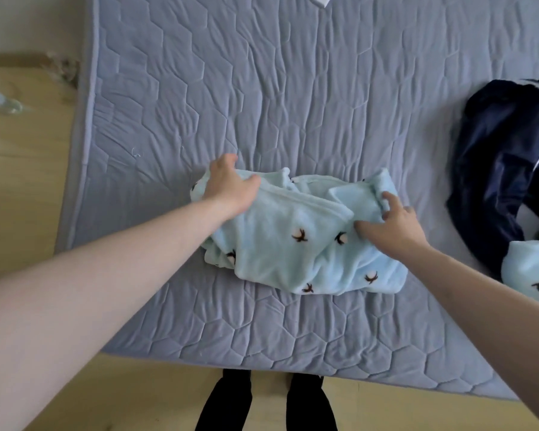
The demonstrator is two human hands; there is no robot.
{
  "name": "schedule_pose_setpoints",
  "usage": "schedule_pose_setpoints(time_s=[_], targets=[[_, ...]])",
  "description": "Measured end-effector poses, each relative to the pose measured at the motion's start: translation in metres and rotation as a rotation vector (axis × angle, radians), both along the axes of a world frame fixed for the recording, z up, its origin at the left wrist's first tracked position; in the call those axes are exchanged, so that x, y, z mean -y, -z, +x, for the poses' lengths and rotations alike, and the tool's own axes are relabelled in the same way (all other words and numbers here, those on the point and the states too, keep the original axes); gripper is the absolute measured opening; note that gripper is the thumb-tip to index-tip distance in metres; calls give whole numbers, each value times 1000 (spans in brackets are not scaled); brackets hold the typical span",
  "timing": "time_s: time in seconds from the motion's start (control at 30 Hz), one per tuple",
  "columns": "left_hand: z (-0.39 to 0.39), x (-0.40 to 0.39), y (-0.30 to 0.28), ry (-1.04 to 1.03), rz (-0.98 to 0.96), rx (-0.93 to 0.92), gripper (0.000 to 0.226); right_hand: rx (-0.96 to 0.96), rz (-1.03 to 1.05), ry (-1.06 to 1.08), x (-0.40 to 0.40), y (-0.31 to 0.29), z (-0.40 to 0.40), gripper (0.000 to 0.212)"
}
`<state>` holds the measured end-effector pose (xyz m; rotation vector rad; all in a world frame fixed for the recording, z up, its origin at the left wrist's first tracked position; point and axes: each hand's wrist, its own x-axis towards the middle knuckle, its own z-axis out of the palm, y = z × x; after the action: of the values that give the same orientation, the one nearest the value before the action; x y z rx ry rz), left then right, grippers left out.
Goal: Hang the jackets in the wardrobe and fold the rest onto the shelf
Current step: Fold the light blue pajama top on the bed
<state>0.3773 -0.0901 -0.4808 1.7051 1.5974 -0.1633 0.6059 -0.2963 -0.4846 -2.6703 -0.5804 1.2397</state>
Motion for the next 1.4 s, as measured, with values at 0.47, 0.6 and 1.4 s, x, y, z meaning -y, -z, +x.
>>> schedule_pose_setpoints(time_s=[0.47,0.6,1.4], targets=[[-35,16,19,317,431,227,32,73,42,-297,4,41,4,89],[-34,-22,30,118,483,67,28,73,20,-179,-8,54,3,88],[-53,-61,69,176,-389,-58,39,-188,-172,-55,-21,56,53,77]])
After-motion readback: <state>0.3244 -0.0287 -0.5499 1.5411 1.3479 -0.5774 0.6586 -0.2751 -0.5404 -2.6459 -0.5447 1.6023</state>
